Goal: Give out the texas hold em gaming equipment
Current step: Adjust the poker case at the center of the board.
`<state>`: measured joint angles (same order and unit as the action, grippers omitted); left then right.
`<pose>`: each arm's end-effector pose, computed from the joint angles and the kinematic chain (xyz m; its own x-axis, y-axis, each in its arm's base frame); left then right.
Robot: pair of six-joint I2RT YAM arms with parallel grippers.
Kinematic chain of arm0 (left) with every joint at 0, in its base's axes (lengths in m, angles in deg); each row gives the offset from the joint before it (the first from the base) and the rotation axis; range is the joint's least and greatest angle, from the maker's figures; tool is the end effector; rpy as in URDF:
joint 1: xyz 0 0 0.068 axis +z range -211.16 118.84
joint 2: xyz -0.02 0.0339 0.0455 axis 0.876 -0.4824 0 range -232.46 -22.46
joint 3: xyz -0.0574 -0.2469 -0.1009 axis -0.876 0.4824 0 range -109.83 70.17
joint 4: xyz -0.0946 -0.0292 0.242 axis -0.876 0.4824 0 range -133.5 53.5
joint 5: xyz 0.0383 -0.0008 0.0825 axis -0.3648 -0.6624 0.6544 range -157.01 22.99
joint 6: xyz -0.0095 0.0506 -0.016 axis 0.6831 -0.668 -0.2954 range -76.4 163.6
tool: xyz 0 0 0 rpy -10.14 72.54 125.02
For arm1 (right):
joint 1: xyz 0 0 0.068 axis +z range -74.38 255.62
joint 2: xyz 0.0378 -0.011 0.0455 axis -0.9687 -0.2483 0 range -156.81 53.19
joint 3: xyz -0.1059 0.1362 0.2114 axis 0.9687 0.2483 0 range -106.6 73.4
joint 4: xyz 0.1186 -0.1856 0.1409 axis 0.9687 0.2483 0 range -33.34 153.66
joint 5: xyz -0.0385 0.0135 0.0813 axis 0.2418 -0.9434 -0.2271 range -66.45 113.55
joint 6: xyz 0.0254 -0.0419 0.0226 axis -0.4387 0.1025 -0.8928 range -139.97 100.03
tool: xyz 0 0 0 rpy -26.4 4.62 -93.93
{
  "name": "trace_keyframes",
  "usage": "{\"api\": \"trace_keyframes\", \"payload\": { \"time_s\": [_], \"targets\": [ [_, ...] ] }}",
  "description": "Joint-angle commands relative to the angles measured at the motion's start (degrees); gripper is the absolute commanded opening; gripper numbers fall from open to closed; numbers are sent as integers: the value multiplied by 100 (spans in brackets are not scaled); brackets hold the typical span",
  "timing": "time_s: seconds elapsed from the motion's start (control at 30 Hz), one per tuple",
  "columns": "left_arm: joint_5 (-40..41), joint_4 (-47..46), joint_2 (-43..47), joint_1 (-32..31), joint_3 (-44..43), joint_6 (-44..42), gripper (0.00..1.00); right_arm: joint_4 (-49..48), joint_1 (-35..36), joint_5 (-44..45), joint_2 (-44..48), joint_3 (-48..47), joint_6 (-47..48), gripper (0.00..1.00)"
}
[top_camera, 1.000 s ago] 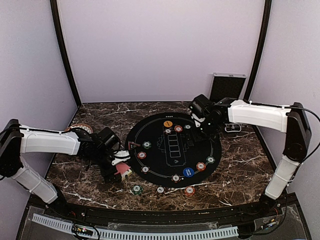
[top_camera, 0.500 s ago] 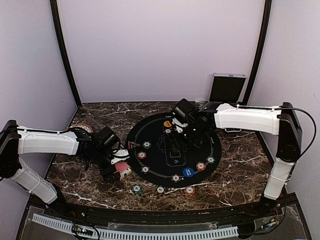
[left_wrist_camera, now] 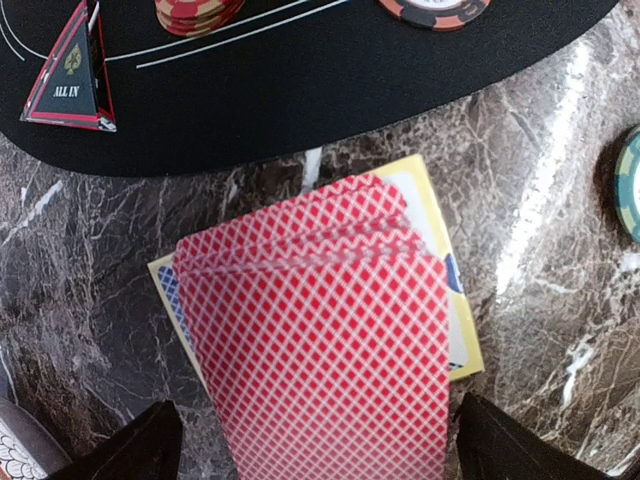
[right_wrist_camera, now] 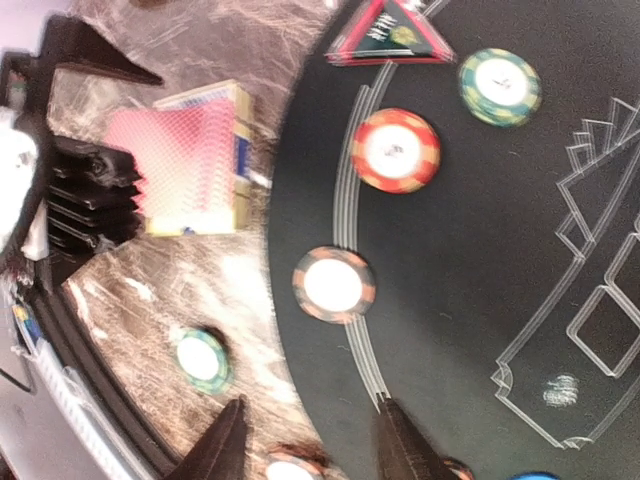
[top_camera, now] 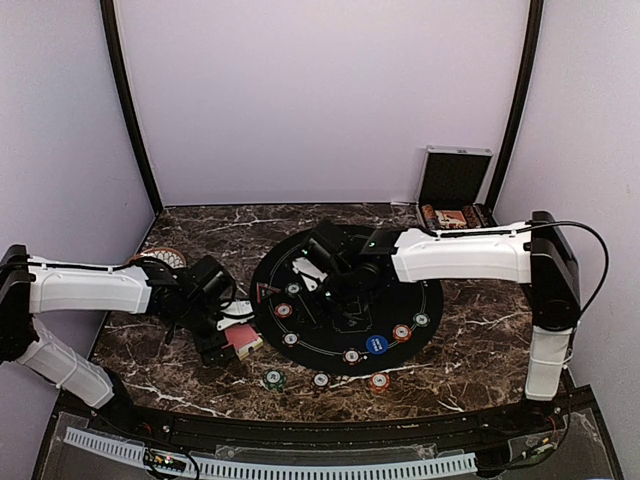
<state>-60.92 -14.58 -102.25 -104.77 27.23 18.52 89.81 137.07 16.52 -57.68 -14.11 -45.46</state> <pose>0.1837 -0.1699 0.1747 -0.3207 0.8876 -0.3307 0.8725 0.4127 0.2615 0.1985 0.3737 0.2269 -0.7489 -0.4826 -0.4542 -0.6445 0.6900 0.3295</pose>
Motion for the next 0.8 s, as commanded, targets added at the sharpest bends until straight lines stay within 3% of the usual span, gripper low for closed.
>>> {"api": "trace_keyframes", "payload": {
  "time_s": [0.0,0.07,0.27,0.47,0.77],
  "targets": [
    [-373,298,390,10,-198,-37,99,-669,243,-477,-321,-24,155,28],
    [-526,433,459,11,-305,10,99,-763,331,-546,-475,-87,233,21],
    [-763,734,629,143,-548,67,99,-1129,445,-712,-703,-87,328,16],
    [-1289,893,929,1385,-829,-30,99,-1142,674,-537,-1091,-434,682,8],
    [-1255,1066,1253,2209,-998,-43,99,-1044,931,-284,-1680,-935,1180,1]
  ]
}}
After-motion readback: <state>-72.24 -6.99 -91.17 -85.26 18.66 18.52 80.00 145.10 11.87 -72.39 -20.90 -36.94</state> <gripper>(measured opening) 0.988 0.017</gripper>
